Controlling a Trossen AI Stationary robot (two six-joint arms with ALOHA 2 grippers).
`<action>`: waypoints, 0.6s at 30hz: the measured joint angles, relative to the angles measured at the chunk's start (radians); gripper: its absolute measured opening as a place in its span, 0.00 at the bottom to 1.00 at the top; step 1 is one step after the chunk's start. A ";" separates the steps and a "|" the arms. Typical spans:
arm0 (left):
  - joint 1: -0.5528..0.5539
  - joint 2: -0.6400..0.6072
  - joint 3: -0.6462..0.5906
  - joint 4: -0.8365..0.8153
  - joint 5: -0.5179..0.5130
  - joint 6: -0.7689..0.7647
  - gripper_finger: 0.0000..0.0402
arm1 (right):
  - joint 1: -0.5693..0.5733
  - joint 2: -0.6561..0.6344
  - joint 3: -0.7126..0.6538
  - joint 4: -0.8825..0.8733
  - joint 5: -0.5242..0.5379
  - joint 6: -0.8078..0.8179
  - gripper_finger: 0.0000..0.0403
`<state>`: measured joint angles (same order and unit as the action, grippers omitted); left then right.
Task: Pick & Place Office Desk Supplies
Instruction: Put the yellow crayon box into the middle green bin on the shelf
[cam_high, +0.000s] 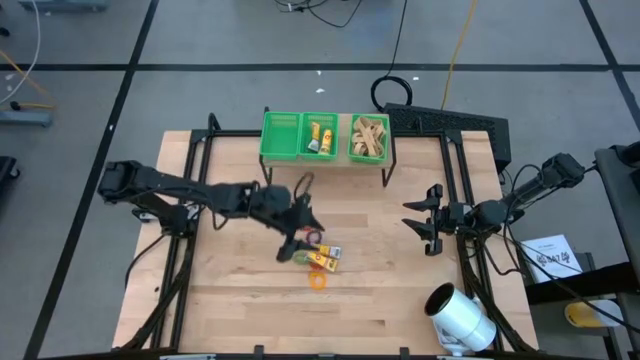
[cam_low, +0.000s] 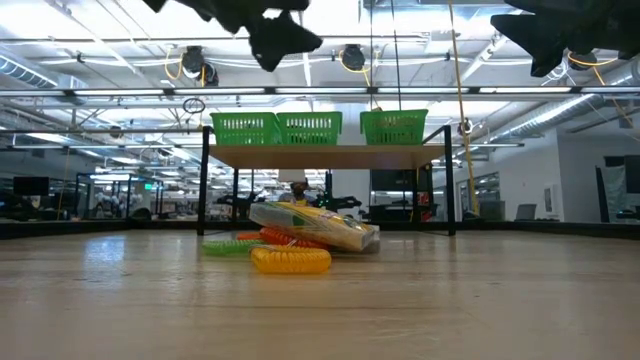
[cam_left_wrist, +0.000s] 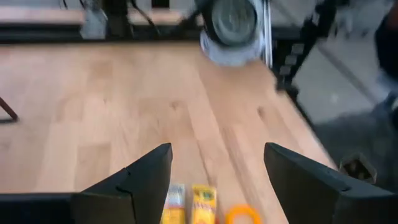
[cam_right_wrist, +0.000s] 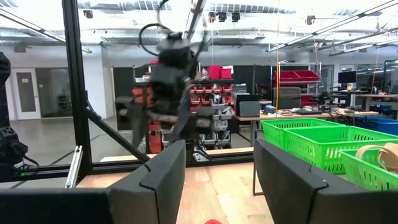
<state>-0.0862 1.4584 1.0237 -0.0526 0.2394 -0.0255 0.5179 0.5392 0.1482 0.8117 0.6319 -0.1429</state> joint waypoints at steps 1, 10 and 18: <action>-0.019 0.004 0.000 -0.018 -0.019 0.014 0.64 | 0.000 0.000 0.000 0.000 0.000 0.000 0.45; -0.135 0.111 0.000 -0.035 -0.196 0.154 0.65 | 0.000 0.000 0.000 0.000 0.000 0.000 0.45; -0.144 0.259 0.000 -0.023 -0.199 0.148 0.62 | 0.000 0.000 0.000 0.000 0.000 0.000 0.45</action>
<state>-0.2306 1.7169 1.0233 -0.0753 0.0402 0.1223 0.5179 0.5388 0.1482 0.8116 0.6319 -0.1425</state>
